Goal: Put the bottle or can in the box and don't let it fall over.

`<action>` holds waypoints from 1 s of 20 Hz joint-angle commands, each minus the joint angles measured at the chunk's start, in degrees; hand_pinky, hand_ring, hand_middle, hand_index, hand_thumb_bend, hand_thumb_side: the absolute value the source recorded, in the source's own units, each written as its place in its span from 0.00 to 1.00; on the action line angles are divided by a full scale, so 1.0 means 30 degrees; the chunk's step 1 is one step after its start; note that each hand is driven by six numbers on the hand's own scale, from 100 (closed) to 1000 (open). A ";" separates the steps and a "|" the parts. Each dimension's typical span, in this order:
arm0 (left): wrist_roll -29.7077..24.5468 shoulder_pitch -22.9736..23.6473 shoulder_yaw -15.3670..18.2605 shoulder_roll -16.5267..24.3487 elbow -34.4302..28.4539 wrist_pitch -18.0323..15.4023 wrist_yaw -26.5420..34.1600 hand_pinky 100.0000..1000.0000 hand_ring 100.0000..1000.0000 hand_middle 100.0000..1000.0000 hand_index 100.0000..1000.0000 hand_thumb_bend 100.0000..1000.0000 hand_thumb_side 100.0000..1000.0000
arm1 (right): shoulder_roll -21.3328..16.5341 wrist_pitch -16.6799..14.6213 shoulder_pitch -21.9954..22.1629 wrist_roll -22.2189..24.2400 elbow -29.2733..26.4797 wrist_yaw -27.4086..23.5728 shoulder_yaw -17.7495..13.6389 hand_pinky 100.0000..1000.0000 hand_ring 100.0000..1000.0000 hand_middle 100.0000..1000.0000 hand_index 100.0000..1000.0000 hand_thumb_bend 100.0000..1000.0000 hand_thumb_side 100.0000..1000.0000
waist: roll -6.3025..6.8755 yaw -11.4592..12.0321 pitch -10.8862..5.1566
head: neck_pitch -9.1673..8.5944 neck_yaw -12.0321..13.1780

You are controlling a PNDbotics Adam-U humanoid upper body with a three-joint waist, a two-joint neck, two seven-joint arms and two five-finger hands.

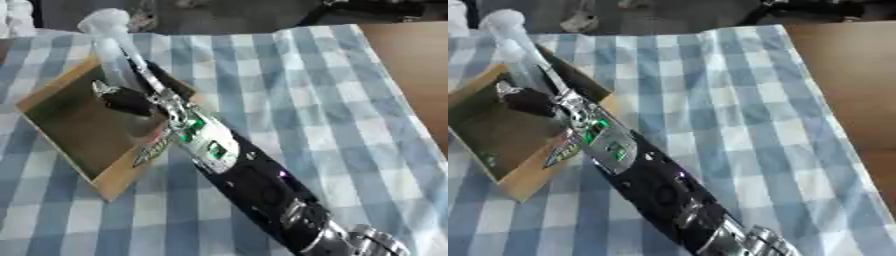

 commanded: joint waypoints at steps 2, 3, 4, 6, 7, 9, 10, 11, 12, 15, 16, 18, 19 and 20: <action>0.0099 -0.0052 0.0348 0.0666 -0.0213 -0.0045 0.0046 0.70 0.60 0.56 0.79 0.09 0.38 | -0.0264 -0.0428 -0.0183 0.0328 -0.0704 -0.0503 -0.0161 1.00 0.93 0.86 1.00 0.00 0.46 | 0.0142 0.0024 -0.0575 | -0.0029 0.0110; 0.0106 -0.0046 0.0354 0.0666 -0.0213 -0.0047 0.0046 0.70 0.60 0.56 0.79 0.09 0.38 | -0.0305 -0.0475 -0.0166 0.0396 -0.0716 -0.0531 -0.0177 1.00 0.93 0.86 1.00 0.00 0.46 | 0.0149 0.0018 -0.0579 | -0.0038 0.0117; 0.0108 -0.0040 0.0356 0.0664 -0.0212 -0.0048 0.0047 0.70 0.60 0.56 0.79 0.09 0.38 | -0.0346 -0.0507 -0.0149 0.0464 -0.0728 -0.0543 -0.0186 1.00 0.93 0.86 1.00 0.00 0.47 | 0.0156 0.0006 -0.0583 | -0.0041 0.0125; 0.0109 -0.0021 0.0358 0.0659 -0.0207 -0.0046 0.0049 0.70 0.60 0.56 0.79 0.09 0.38 | -0.0427 -0.0571 -0.0098 0.0584 -0.0787 -0.0577 -0.0222 1.00 0.93 0.86 1.00 0.00 0.46 | 0.0169 -0.0030 -0.0589 | -0.0040 0.0145; 0.0112 -0.0008 0.0363 0.0658 -0.0203 -0.0047 0.0050 0.70 0.60 0.56 0.79 0.09 0.38 | -0.0472 -0.0590 -0.0068 0.0615 -0.0815 -0.0601 -0.0254 1.00 0.93 0.85 1.00 0.00 0.46 | 0.0176 -0.0049 -0.0594 | -0.0033 0.0155; 0.0126 0.0027 0.0379 0.0669 -0.0195 -0.0047 0.0046 0.70 0.60 0.56 0.79 0.09 0.38 | -0.0588 -0.0606 -0.0015 0.0645 -0.0867 -0.0640 -0.0301 1.00 0.93 0.85 1.00 0.00 0.46 | 0.0200 -0.0089 -0.0606 | -0.0027 0.0191; 0.0134 0.0045 0.0389 0.0673 -0.0193 -0.0048 0.0048 0.70 0.60 0.56 0.79 0.09 0.38 | -0.0654 -0.0604 0.0011 0.0657 -0.0896 -0.0646 -0.0311 1.00 0.93 0.85 1.00 0.00 0.46 | 0.0215 -0.0107 -0.0615 | -0.0015 0.0213; 0.0142 0.0061 0.0397 0.0676 -0.0192 -0.0051 0.0051 0.70 0.60 0.56 0.79 0.09 0.38 | -0.0714 -0.0605 0.0036 0.0672 -0.0935 -0.0649 -0.0316 1.00 0.93 0.85 1.00 0.00 0.46 | 0.0230 -0.0124 -0.0624 | -0.0004 0.0228; 0.0147 0.0074 0.0404 0.0679 -0.0193 -0.0055 0.0052 0.70 0.60 0.56 0.79 0.09 0.38 | -0.0766 -0.0600 0.0060 0.0680 -0.0967 -0.0652 -0.0325 1.00 0.93 0.85 1.00 0.00 0.45 | 0.0244 -0.0140 -0.0630 | 0.0004 0.0240; 0.0170 0.0131 0.0432 0.0678 -0.0185 -0.0061 0.0059 0.70 0.60 0.56 0.79 0.09 0.38 | -0.0929 -0.0564 0.0148 0.0662 -0.1052 -0.0652 -0.0366 1.00 0.93 0.85 1.00 0.00 0.46 | 0.0296 -0.0215 -0.0649 | 0.0026 0.0276; 0.0174 0.0142 0.0437 0.0672 -0.0188 -0.0073 0.0082 0.70 0.60 0.56 0.79 0.09 0.38 | -0.0967 -0.0553 0.0175 0.0649 -0.1076 -0.0663 -0.0381 1.00 0.93 0.85 1.00 0.00 0.46 | 0.0310 -0.0235 -0.0653 | 0.0026 0.0284; 0.0180 0.0167 0.0443 0.0681 -0.0181 -0.0073 0.0080 0.70 0.60 0.56 0.79 0.09 0.38 | -0.1053 -0.0550 0.0224 0.0624 -0.1150 -0.0691 -0.0399 1.00 0.93 0.85 1.00 0.00 0.45 | 0.0343 -0.0281 -0.0659 | 0.0027 0.0312; 0.0182 0.0173 0.0446 0.0682 -0.0180 -0.0072 0.0075 0.70 0.60 0.56 0.79 0.09 0.38 | -0.1104 -0.0534 0.0245 0.0614 -0.1196 -0.0674 -0.0393 1.00 0.93 0.85 1.00 0.00 0.45 | 0.0358 -0.0303 -0.0661 | 0.0034 0.0324; 0.0184 0.0180 0.0449 0.0681 -0.0179 -0.0070 0.0071 0.70 0.60 0.56 0.79 0.09 0.38 | -0.1147 -0.0519 0.0268 0.0609 -0.1244 -0.0677 -0.0392 1.00 0.93 0.85 1.00 0.00 0.45 | 0.0372 -0.0327 -0.0663 | 0.0040 0.0337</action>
